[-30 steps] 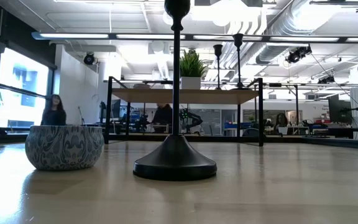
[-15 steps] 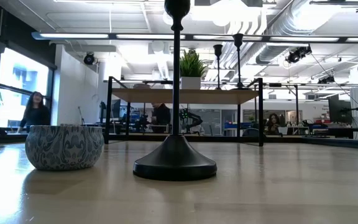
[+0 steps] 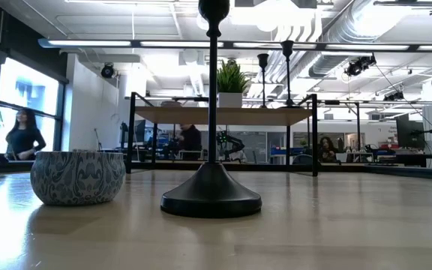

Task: Pick & Place candle stick holders
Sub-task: Put the white candle on the shelf

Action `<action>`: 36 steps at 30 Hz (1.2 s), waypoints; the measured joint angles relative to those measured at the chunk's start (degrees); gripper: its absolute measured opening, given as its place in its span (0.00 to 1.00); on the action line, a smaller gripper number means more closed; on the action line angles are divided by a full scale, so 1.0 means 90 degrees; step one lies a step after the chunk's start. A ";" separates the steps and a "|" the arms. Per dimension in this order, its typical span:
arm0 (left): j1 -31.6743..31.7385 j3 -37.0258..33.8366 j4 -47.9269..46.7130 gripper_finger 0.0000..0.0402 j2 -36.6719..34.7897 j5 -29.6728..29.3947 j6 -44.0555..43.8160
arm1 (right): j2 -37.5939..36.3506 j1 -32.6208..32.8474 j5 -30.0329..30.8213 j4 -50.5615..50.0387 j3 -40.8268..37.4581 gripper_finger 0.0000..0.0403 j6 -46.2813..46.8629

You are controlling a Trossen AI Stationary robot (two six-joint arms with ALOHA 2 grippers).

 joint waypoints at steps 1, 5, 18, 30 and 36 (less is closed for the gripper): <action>0.0000 0.0000 -0.0005 0.72 0.0000 -0.0001 0.0000 | 0.0000 -0.0005 0.0052 -0.0011 0.0000 0.97 -0.0002; 0.0000 0.0000 -0.0003 0.72 0.0000 -0.0002 0.0000 | 0.0000 -0.0133 0.0095 -0.0087 0.0000 0.97 -0.0026; 0.0000 0.0000 -0.0039 0.72 0.0000 -0.0002 -0.0017 | 0.0000 -0.0275 -0.0332 -0.0186 0.0000 0.97 -0.0251; -0.0002 0.0000 -0.0017 0.72 0.0000 -0.0005 -0.0021 | 0.0000 -0.0199 -0.0510 -0.0340 0.0002 0.97 -0.0128; -0.0001 0.0000 -0.0003 0.72 0.0000 -0.0005 -0.0048 | 0.0000 -0.0198 -0.0521 -0.0385 0.0002 0.92 -0.0130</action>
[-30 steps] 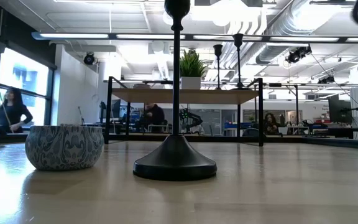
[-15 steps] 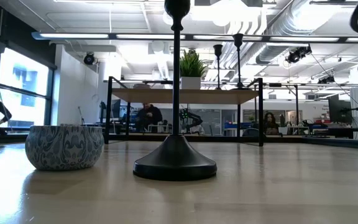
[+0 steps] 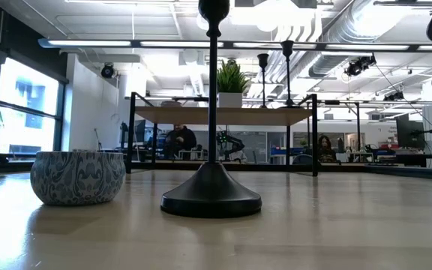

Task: Pick & Place candle stick holders
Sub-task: Put the white candle on the shelf

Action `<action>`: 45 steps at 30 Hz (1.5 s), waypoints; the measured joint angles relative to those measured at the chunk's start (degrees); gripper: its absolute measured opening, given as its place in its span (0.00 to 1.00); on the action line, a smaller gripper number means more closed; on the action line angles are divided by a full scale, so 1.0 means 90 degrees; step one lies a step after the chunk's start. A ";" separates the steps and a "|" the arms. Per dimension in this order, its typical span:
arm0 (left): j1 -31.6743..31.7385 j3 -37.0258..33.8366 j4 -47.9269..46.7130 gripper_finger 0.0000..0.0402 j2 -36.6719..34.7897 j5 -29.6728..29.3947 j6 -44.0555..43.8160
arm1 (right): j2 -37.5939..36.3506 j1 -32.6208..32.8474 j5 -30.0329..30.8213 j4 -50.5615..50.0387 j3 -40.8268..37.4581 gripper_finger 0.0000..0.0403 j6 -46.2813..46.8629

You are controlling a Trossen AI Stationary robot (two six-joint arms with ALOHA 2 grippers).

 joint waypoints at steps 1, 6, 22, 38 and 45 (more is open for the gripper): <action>0.0001 0.0000 0.0000 0.72 0.0000 0.0000 -0.0016 | 0.0000 -0.0001 0.0007 -0.0002 0.0000 0.90 -0.0002; 0.0001 0.0000 0.0000 0.72 0.0000 -0.0019 -0.0120 | 0.0000 -0.0001 0.0021 0.0001 0.0000 0.75 -0.0047; -0.0001 0.0000 0.0000 0.72 0.0000 -0.0022 -0.0645 | -0.0200 0.0000 0.0573 -0.0063 0.0158 0.70 -0.0553; -0.0001 0.0017 0.0423 0.72 0.0194 -0.0151 -0.0647 | -0.1603 -0.0011 0.3051 -0.1021 0.0961 0.70 -0.0798; -0.0001 -0.0005 0.0540 0.72 0.0389 -0.0127 -0.0639 | -0.1817 -0.0223 0.3440 -0.1404 0.1386 0.70 -0.1566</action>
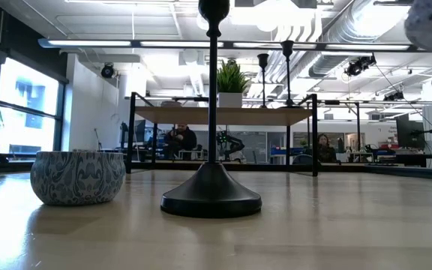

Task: Pick & Place candle stick holders
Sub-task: Put the white candle on the shelf

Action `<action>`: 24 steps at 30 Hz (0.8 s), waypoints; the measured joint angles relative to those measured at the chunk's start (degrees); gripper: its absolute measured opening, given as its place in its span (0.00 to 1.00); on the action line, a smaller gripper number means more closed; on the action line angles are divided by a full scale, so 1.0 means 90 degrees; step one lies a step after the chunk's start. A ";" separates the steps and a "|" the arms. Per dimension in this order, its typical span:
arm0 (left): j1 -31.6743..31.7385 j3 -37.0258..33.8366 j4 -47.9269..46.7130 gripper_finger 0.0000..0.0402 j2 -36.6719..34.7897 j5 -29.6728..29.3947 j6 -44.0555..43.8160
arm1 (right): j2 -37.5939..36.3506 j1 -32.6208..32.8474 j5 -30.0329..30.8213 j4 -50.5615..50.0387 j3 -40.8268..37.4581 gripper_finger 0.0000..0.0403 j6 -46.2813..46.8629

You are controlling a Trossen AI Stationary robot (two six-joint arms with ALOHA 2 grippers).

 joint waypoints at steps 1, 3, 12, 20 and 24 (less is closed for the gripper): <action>0.0000 0.0007 0.0065 0.72 0.0042 0.0000 0.0002 | 0.0000 -0.0045 0.0003 -0.0056 0.0064 0.70 -0.0126; 0.0002 0.0015 0.0083 0.72 0.0078 -0.0013 0.0016 | 0.0000 -0.0137 0.0118 -0.0112 0.0178 0.70 -0.0431; 0.0000 0.0007 0.0186 0.72 0.0136 -0.0055 0.0017 | 0.0000 -0.0722 0.0523 -0.0620 0.1303 0.70 -0.2211; 0.0000 0.0007 0.0182 0.72 0.0015 -0.0063 -0.0332 | 0.0000 -0.1510 0.0598 -0.1411 0.2432 0.70 -0.3735; 0.0000 0.0007 0.0130 0.72 -0.0098 -0.0069 -0.0541 | 0.0000 -0.1916 0.0594 -0.1512 0.2814 0.70 -0.4469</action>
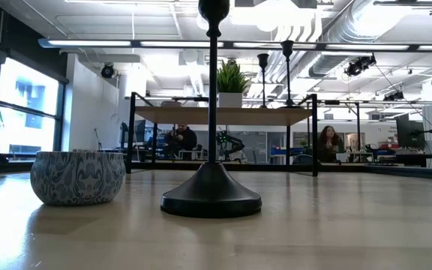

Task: Pick & Place candle stick holders
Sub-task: Put the white candle on the shelf

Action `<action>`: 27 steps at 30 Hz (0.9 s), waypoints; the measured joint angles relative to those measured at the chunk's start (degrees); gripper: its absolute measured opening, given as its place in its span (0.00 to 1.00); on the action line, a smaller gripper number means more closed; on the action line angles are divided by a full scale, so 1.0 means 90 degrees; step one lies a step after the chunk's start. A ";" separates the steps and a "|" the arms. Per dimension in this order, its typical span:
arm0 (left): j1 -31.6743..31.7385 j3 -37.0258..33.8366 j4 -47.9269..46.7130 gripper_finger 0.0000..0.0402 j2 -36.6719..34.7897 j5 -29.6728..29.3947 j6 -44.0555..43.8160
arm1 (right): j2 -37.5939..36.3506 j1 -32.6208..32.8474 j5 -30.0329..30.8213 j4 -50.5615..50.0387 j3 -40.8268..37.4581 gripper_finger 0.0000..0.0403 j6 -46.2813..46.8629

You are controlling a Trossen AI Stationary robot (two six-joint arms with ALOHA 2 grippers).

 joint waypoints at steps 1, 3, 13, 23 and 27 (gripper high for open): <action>0.0000 0.0000 -0.0004 0.72 -0.0051 -0.0009 -0.0061 | 0.0000 -0.0116 -0.0025 -0.0025 0.0077 0.70 -0.0189; -0.0024 -0.0007 -0.0043 0.72 -0.0138 -0.0012 -0.0153 | 0.0000 -0.0392 -0.0177 -0.0021 0.0198 0.70 -0.0517; -0.0558 0.0000 -0.0247 0.72 -0.0561 -0.1412 -0.0293 | 0.0017 -0.1629 -0.0769 0.0161 0.0335 0.70 -0.1732; -0.0838 0.0000 -0.0521 0.72 -0.0653 -0.2577 -0.0506 | 0.0645 -0.2367 -0.1291 0.0150 0.0701 0.70 -0.2658; -0.0835 0.0000 -0.0530 0.72 -0.0656 -0.2582 -0.0609 | 0.1021 -0.2578 -0.1424 0.0107 0.1126 0.70 -0.3093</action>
